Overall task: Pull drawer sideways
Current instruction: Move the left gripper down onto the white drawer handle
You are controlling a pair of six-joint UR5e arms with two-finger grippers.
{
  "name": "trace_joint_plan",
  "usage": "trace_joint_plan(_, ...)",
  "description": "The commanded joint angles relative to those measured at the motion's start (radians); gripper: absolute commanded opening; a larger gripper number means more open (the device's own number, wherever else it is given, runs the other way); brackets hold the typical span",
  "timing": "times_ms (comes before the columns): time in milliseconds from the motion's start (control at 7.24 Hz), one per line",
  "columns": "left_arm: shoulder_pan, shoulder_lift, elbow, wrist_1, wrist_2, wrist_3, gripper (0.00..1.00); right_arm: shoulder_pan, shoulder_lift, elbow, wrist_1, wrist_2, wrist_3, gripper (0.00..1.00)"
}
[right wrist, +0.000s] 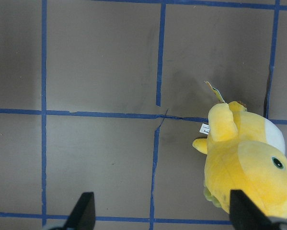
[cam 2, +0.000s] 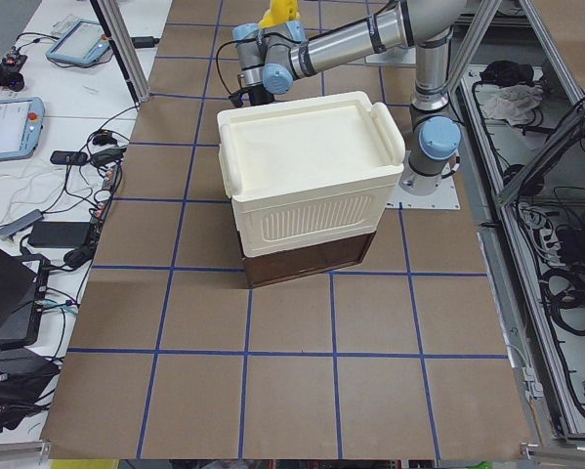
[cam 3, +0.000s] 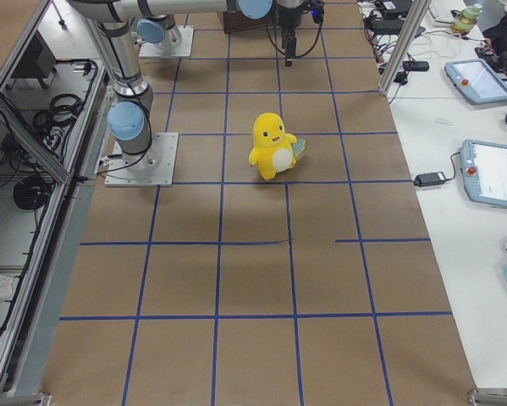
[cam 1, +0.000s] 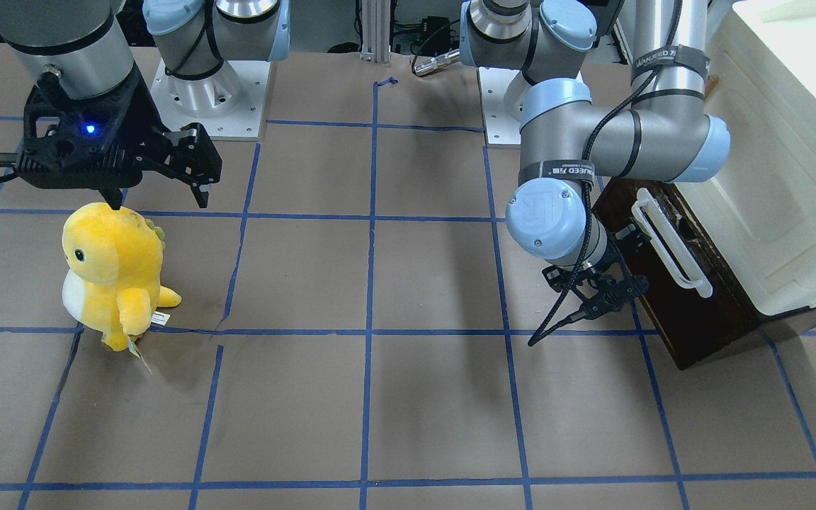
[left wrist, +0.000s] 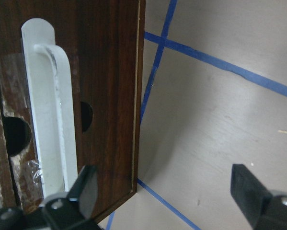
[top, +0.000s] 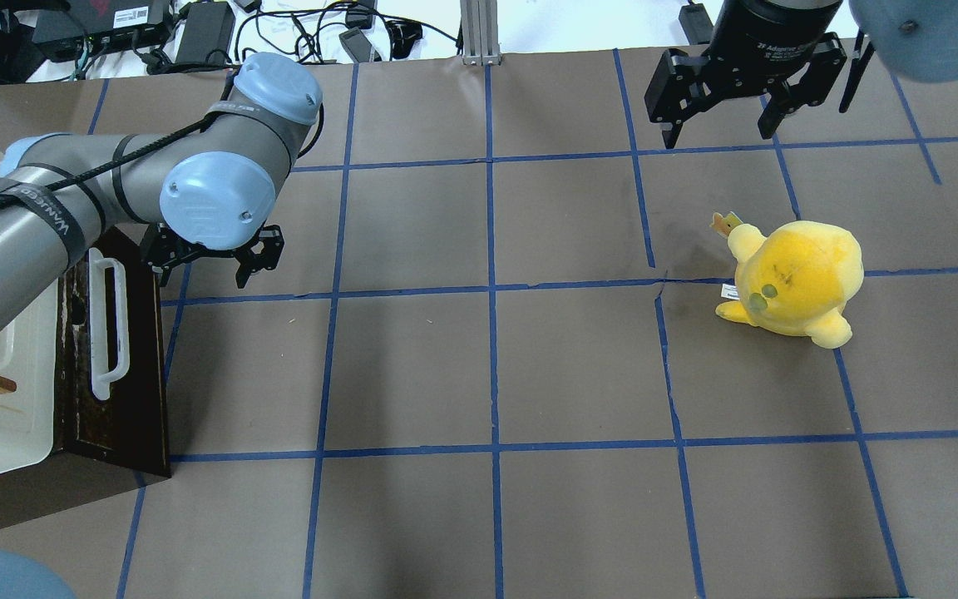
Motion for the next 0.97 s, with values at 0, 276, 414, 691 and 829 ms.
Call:
trace_joint_plan(0, 0.000, -0.040, 0.010, 0.003, 0.069, 0.001, 1.00, 0.000, 0.000, 0.000, 0.000, 0.000, 0.000, 1.00)
trace_joint_plan(276, 0.006, -0.059, 0.004, 0.001, 0.200, 0.013, 1.00, 0.000, 0.000, 0.000, 0.000, 0.001, 0.000, 1.00)
trace_joint_plan(414, 0.017, -0.062, 0.001, 0.001, 0.200, 0.011, 0.97, 0.000, 0.000, 0.000, 0.000, 0.000, 0.000, 1.00)
trace_joint_plan(691, 0.049, -0.065, -0.005, 0.000, 0.200, 0.007, 0.96, 0.000, 0.000, 0.000, 0.000, 0.001, 0.000, 1.00)
trace_joint_plan(829, 0.072, -0.065, -0.005, -0.005, 0.198, -0.002, 0.94, 0.000, 0.000, 0.000, 0.000, 0.002, 0.000, 1.00)
